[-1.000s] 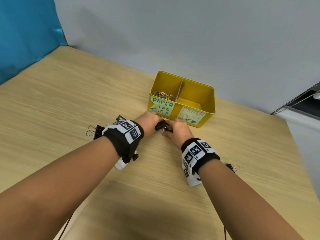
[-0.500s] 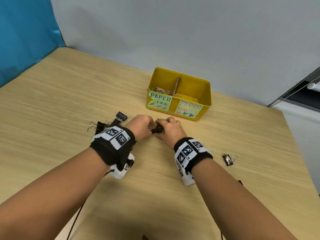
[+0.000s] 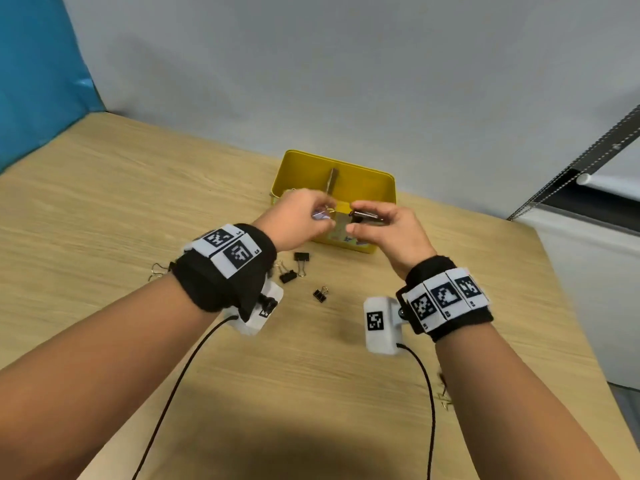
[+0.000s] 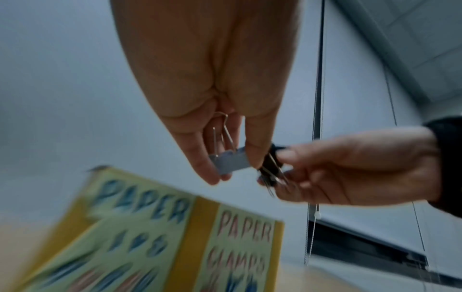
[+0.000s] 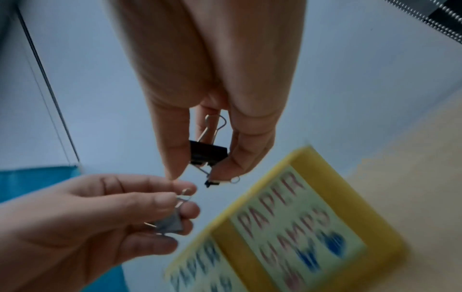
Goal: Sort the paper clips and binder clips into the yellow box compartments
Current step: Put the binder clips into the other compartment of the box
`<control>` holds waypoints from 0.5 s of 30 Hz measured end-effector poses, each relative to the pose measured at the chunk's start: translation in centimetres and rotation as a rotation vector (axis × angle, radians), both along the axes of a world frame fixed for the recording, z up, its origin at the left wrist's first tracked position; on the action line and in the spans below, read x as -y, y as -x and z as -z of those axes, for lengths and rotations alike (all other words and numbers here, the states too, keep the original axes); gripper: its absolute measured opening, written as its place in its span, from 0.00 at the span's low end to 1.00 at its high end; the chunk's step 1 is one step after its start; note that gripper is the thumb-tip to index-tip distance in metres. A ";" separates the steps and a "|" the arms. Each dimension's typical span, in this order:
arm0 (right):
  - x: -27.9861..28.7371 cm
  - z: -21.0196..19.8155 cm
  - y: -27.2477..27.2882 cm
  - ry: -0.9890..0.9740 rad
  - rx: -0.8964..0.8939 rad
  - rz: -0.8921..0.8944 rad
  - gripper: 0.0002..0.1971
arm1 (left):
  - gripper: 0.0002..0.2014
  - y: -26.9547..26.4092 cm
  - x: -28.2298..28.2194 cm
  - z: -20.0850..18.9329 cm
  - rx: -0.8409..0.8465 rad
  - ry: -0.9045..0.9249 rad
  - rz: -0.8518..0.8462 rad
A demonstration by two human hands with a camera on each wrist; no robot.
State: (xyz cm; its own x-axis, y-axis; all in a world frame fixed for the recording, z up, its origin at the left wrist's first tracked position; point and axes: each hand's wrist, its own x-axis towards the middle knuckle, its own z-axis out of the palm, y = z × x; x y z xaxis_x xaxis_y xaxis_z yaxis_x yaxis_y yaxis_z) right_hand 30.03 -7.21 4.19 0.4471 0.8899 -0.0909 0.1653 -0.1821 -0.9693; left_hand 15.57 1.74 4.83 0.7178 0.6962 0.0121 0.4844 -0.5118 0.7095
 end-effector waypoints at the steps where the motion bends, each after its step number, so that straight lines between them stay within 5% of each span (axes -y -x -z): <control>1: -0.7 -1.1 -0.7 -0.063 -0.008 0.058 0.21 | 0.21 -1.3 -0.2 -0.8 0.051 -0.025 -0.006; 4: -2.9 -3.0 -2.4 -0.148 0.038 0.219 0.22 | 0.25 -5.0 -1.0 -2.1 0.097 -0.035 0.000; 7: -4.1 -2.6 -3.4 -0.045 0.058 0.179 0.24 | 0.33 -6.1 -1.5 -1.8 -0.045 -0.019 0.088; 12: -3.6 -0.7 -1.8 0.101 0.494 0.209 0.16 | 0.29 0.5 -1.9 0.8 -0.041 -0.016 -0.074; 15: -2.6 -0.1 1.7 0.011 0.522 0.027 0.10 | 0.24 5.6 -1.6 2.9 -0.072 -0.026 -0.219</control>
